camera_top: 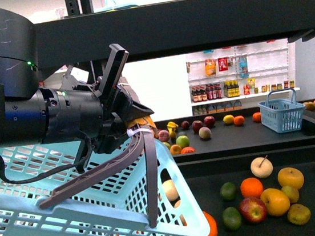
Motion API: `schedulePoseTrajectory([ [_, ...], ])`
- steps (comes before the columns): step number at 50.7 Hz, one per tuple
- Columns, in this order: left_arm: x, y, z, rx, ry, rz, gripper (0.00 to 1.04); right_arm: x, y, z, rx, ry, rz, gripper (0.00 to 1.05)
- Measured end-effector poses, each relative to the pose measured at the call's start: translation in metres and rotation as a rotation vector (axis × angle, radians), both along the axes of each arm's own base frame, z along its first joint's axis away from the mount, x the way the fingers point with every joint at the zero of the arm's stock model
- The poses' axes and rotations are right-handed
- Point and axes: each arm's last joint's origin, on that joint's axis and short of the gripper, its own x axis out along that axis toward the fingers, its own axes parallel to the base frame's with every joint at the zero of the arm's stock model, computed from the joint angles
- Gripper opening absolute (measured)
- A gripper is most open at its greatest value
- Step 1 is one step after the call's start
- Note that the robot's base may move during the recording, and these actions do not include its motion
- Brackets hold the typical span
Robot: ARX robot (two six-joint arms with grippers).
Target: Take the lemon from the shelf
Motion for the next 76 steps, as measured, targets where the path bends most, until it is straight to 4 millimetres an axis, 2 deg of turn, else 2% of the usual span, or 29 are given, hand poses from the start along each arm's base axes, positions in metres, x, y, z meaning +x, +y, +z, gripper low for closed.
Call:
schedulePoseTrajectory([
  [4, 0.0, 0.0, 0.0, 0.0, -0.001, -0.002, 0.12, 0.042, -0.002, -0.027, 0.029, 0.115, 0.041, 0.97],
  [9, 0.0, 0.0, 0.0, 0.001, -0.002, -0.002, 0.12, 0.081, 0.0, -0.049, 0.042, 0.182, 0.087, 0.97],
  [15, 0.0, 0.0, 0.0, 0.001, -0.002, -0.002, 0.12, 0.118, 0.011, -0.071, 0.044, 0.231, 0.139, 0.97],
  [21, 0.0, 0.0, 0.0, 0.002, -0.002, 0.0, 0.12, 0.141, 0.029, -0.098, 0.036, 0.278, 0.177, 0.97],
  [29, 0.0, 0.0, 0.0, 0.001, -0.002, -0.001, 0.12, 0.156, 0.051, -0.136, -0.008, 0.34, 0.219, 0.97],
  [39, 0.0, 0.0, 0.0, 0.001, -0.002, -0.002, 0.12, 0.174, 0.066, -0.17, -0.056, 0.386, 0.248, 0.97],
  [59, 0.0, 0.0, 0.0, 0.001, -0.002, -0.001, 0.12, 0.197, 0.07, -0.205, -0.097, 0.416, 0.247, 0.97],
  [76, 0.0, 0.0, 0.0, 0.001, -0.002, -0.001, 0.12, 0.193, 0.083, -0.235, -0.108, 0.461, 0.273, 0.97],
])
